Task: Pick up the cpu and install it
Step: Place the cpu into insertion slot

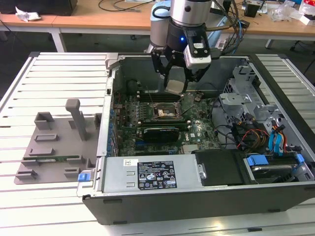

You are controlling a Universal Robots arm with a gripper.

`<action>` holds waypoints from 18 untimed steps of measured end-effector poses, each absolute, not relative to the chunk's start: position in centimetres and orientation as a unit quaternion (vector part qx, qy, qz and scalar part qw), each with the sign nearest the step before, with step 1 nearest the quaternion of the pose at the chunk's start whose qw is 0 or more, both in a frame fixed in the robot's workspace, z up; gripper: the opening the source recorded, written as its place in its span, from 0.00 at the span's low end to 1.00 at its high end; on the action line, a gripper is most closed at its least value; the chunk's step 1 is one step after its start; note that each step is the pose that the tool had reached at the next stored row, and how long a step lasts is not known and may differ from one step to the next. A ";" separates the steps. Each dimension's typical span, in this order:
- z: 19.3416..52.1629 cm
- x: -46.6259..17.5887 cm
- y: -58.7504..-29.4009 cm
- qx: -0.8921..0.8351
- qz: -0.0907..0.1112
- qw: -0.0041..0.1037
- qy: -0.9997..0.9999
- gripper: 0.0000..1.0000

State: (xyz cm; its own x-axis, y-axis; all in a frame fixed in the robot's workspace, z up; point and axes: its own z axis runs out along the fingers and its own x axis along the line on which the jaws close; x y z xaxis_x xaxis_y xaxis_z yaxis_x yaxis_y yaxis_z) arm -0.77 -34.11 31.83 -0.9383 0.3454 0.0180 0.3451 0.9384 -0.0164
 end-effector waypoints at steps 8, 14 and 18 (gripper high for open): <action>31.8 -0.8 -34.1 -0.239 0.008 0.010 -0.971 0.55; 31.8 -0.8 -34.1 -0.269 0.009 0.010 -0.963 0.55; 31.8 -0.8 -34.1 -0.284 0.011 0.010 -0.959 0.55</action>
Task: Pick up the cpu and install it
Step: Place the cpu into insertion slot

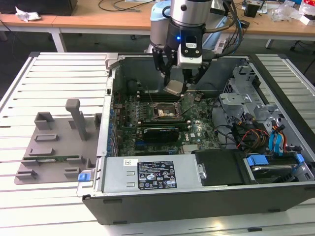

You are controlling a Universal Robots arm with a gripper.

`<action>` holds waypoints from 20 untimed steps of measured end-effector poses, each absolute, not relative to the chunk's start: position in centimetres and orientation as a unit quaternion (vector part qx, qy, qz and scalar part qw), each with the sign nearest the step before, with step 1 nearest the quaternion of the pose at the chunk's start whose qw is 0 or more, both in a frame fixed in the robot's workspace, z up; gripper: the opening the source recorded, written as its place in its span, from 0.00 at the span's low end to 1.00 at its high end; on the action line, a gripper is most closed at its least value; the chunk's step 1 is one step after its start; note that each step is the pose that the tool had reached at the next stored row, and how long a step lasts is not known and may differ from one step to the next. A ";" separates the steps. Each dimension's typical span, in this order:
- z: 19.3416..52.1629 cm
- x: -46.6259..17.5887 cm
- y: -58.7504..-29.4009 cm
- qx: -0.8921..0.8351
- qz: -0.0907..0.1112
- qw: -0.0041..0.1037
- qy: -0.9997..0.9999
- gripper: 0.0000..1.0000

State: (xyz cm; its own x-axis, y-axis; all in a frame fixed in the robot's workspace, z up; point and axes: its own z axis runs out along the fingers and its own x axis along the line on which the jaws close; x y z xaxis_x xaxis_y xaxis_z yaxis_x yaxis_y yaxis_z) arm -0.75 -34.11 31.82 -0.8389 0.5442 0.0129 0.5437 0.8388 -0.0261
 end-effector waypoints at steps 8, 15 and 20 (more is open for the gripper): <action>31.8 -0.8 -34.1 -0.323 0.015 0.009 -0.946 0.55; 31.8 -0.8 -34.1 -0.364 0.016 0.009 -0.931 0.55; 31.8 -0.8 -34.1 -0.411 0.017 0.009 -0.911 0.55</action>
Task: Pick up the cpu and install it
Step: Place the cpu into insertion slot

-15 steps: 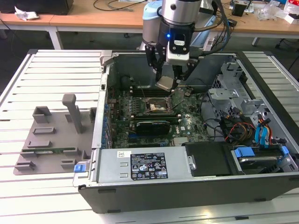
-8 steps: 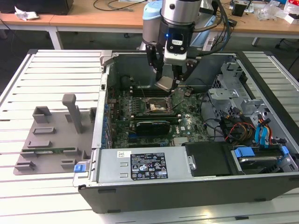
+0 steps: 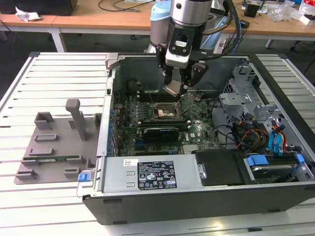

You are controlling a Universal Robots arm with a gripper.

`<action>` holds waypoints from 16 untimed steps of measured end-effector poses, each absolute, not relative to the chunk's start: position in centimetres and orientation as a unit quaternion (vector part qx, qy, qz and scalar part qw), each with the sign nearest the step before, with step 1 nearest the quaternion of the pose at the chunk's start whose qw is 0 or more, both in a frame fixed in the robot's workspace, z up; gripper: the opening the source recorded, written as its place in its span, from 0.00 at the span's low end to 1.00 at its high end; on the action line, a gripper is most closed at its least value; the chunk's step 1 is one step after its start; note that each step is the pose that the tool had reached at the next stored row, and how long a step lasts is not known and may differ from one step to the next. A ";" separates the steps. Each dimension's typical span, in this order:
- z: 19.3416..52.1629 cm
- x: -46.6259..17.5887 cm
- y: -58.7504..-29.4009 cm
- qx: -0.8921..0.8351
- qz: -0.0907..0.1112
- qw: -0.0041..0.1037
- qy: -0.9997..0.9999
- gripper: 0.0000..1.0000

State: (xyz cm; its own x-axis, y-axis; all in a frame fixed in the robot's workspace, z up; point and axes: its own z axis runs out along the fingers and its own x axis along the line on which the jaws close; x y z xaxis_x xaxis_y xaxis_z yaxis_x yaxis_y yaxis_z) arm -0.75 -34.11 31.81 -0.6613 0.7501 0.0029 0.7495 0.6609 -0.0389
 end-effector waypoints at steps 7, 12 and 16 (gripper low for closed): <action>31.8 -0.8 -34.1 -0.446 0.018 0.010 -0.895 0.55; 31.8 -0.8 -34.1 -0.477 0.018 0.010 -0.879 0.55; 31.8 -0.8 -34.1 -0.498 0.019 0.010 -0.867 0.55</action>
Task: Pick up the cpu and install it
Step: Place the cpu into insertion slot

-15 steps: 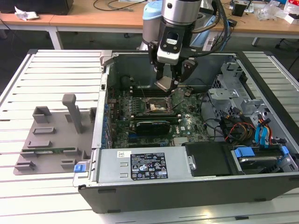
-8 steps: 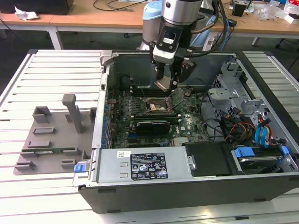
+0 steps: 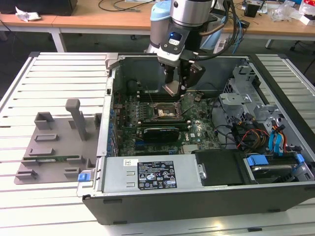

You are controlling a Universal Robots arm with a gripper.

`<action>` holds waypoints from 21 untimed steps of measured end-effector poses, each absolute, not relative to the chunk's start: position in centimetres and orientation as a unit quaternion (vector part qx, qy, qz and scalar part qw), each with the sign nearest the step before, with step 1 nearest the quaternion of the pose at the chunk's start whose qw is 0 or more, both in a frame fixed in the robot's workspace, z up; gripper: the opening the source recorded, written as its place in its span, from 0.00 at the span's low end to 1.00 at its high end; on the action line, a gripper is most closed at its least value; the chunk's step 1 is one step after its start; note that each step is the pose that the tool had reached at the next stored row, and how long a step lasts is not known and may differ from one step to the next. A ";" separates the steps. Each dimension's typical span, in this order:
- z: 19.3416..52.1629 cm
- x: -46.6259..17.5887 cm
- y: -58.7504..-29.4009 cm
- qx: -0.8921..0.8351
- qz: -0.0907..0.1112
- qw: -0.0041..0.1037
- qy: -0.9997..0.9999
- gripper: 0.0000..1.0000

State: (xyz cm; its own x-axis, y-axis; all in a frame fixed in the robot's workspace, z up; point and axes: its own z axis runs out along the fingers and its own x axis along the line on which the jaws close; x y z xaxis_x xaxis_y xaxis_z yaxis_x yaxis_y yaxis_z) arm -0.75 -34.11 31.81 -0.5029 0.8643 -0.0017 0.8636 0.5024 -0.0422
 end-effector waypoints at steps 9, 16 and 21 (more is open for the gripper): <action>31.8 -0.8 -34.1 -0.513 0.019 0.010 -0.858 0.55; 31.8 -0.8 -34.1 -0.539 0.018 0.011 -0.842 0.55; 31.8 -0.8 -34.1 -0.556 0.018 0.011 -0.831 0.55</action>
State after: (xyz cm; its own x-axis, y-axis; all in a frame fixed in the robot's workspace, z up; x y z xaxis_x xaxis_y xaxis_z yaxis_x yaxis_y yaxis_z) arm -0.75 -34.11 31.80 -0.3807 0.9247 -0.0021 0.9239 0.3803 -0.0424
